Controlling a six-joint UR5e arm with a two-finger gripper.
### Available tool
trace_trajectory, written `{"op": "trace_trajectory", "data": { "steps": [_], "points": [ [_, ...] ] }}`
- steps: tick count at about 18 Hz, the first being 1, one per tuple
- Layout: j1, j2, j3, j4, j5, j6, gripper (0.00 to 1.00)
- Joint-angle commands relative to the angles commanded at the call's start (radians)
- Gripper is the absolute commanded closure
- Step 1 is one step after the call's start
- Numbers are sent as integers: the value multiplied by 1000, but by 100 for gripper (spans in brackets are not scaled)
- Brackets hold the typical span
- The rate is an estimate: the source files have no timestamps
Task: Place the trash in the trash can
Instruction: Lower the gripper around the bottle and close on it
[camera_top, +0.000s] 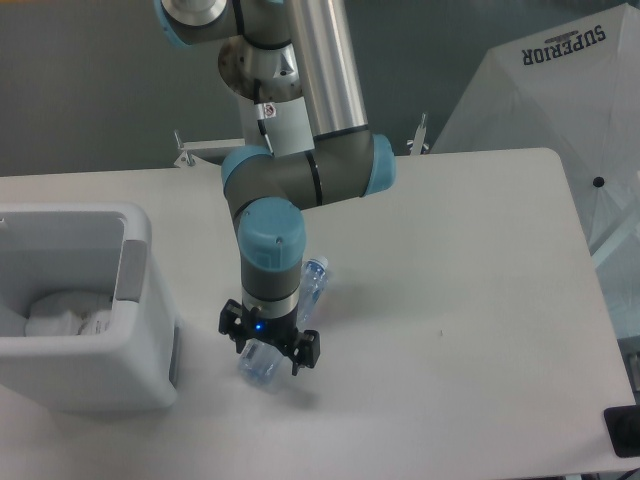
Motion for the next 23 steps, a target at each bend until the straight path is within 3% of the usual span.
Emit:
{"op": "trace_trajectory", "data": {
  "steps": [13, 19, 23],
  "points": [
    [-11, -37, -5, -2, 5, 3, 0],
    [-9, -32, -12, -3, 3, 3, 33],
    [-9, -29, -12, -3, 3, 2, 43]
  ]
}}
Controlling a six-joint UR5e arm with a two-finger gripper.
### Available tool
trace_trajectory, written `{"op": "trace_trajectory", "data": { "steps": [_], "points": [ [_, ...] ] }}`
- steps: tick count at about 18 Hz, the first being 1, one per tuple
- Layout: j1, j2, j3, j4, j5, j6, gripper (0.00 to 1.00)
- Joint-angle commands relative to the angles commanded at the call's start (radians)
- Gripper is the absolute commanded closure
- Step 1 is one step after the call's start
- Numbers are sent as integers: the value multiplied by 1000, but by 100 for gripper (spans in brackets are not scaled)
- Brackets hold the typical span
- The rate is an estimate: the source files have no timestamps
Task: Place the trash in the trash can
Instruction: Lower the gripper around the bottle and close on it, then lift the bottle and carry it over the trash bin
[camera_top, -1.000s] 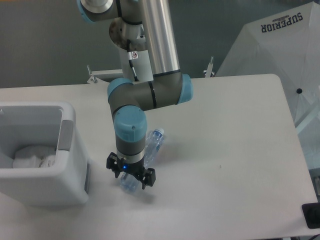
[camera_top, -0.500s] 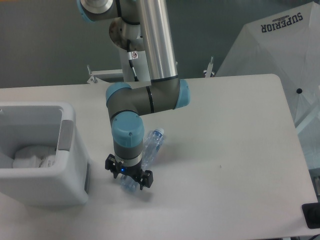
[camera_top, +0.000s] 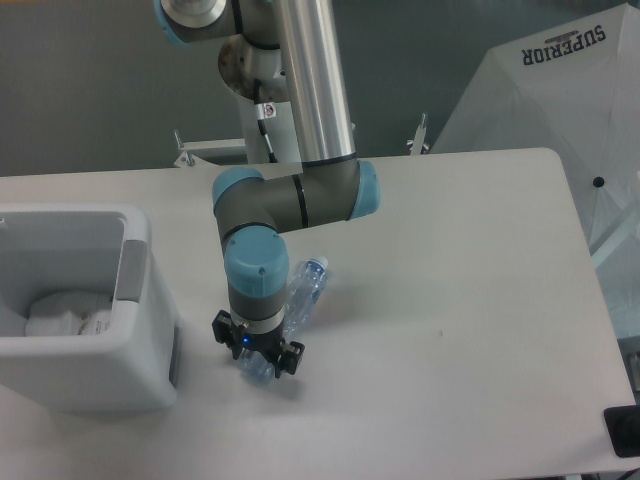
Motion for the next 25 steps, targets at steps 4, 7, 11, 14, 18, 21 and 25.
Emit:
{"op": "trace_trajectory", "data": {
  "steps": [4, 7, 11, 14, 18, 21, 25],
  "points": [
    [6, 11, 3, -2, -2, 2, 43],
    [21, 38, 3, -5, -2, 2, 43],
    [112, 179, 37, -3, -14, -17, 42],
    [155, 259, 102, 0, -38, -105, 42],
    [178, 296, 234, 3, -81, -329, 42],
    [169, 316, 320, 15, -121, -455, 42],
    [150, 356, 353, 58, -188, -531, 42]
  ]
}}
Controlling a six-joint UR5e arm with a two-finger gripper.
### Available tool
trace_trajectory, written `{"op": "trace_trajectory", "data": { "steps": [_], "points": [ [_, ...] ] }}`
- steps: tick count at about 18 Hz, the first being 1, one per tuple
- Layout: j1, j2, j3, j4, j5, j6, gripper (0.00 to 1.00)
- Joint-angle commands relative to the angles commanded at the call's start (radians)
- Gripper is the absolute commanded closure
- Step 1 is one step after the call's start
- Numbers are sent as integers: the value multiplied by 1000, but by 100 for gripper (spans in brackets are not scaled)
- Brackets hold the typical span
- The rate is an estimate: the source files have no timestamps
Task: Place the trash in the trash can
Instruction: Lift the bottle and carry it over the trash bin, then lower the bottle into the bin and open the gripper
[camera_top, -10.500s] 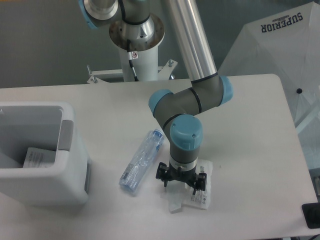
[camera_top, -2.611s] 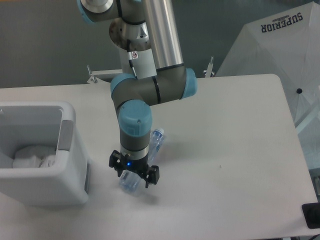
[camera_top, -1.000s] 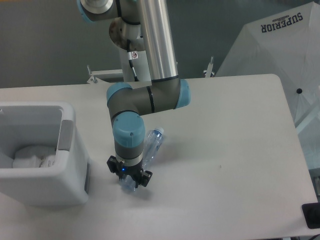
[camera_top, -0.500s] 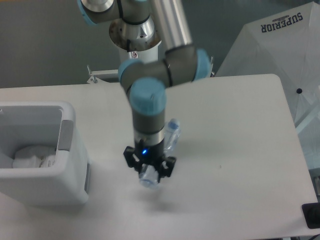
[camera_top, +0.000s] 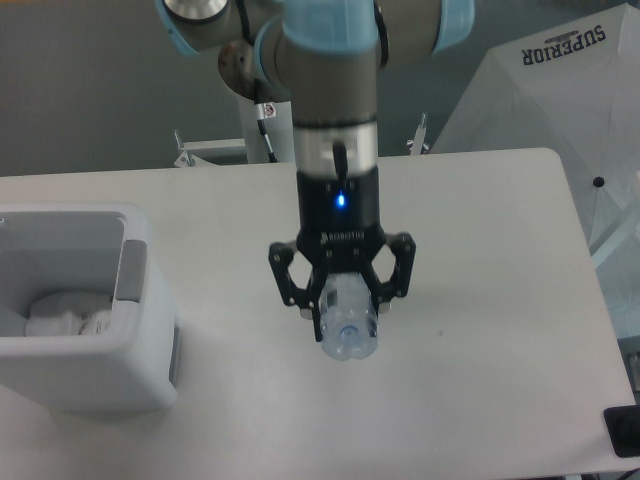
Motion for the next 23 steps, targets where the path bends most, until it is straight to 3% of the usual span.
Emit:
{"op": "trace_trajectory", "data": {
  "steps": [8, 13, 19, 23],
  "points": [
    [-127, -7, 41, 57, -114, -3, 42],
    [-205, -17, 77, 60, -114, -5, 42],
    [-291, -75, 77, 60, -109, 12, 42],
    [-331, -80, 80, 58, -109, -12, 42]
  ]
}}
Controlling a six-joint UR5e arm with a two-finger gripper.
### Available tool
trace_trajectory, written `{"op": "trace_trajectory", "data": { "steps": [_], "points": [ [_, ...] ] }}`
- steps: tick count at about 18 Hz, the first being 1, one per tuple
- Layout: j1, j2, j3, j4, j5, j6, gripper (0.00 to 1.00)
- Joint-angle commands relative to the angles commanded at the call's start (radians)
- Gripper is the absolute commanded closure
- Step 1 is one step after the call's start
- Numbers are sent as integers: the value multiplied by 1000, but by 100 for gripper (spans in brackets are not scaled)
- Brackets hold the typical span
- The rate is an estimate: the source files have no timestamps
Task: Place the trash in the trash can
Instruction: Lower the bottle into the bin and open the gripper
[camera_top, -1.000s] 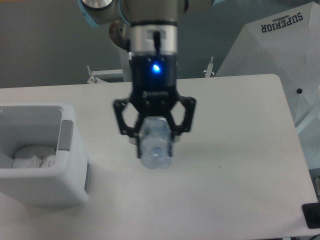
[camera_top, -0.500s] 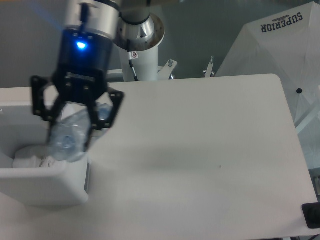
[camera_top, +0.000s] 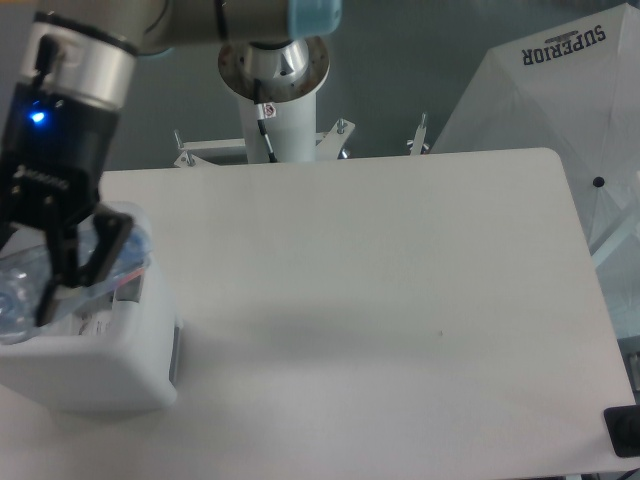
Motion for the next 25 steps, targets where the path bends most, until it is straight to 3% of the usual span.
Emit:
{"op": "trace_trajectory", "data": {
  "steps": [9, 16, 18, 19, 25],
  "points": [
    [-55, -26, -20, 0, 2, -48, 42],
    [-63, -20, -107, -2, 0, -72, 42],
    [-63, -8, -127, -2, 0, -72, 36],
    [-63, -3, -135, -2, 2, -69, 29],
    [-61, 29, -156, -3, 2, -72, 23]
  ]
}}
